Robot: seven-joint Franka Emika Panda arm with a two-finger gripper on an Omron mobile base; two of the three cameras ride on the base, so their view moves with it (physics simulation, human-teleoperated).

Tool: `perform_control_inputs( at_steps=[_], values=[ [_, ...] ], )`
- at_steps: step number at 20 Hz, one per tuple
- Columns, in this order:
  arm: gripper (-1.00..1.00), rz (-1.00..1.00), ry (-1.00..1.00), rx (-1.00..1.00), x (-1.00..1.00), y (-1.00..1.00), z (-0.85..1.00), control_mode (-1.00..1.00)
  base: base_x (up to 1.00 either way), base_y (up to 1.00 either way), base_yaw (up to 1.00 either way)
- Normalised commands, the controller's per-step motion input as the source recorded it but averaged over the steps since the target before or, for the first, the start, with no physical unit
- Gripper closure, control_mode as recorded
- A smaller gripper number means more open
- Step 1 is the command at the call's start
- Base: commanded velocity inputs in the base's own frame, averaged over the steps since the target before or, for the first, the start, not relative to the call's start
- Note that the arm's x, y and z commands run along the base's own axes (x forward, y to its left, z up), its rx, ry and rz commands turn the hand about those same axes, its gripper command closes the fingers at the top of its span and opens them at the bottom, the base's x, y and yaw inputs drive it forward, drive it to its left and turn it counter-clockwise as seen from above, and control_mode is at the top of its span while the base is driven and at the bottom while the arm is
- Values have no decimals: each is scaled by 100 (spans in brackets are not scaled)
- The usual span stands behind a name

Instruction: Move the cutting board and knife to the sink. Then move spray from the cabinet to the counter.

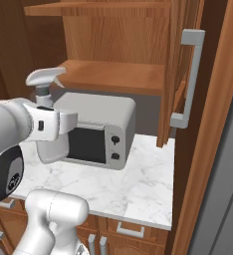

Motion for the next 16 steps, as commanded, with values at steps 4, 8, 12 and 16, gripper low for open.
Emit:
perform_control_inputs(
  at_steps=[4,8,12,16],
  values=[
    [100,7,0,0,3,-15,-23,-100,0,0,0],
    [100,8,0,0,5,-26,-16,-100,0,0,0],
    [100,8,0,0,6,-18,-20,-100,0,0,0],
    [100,8,-6,0,20,-3,-35,-100,0,0,0]
  ],
)
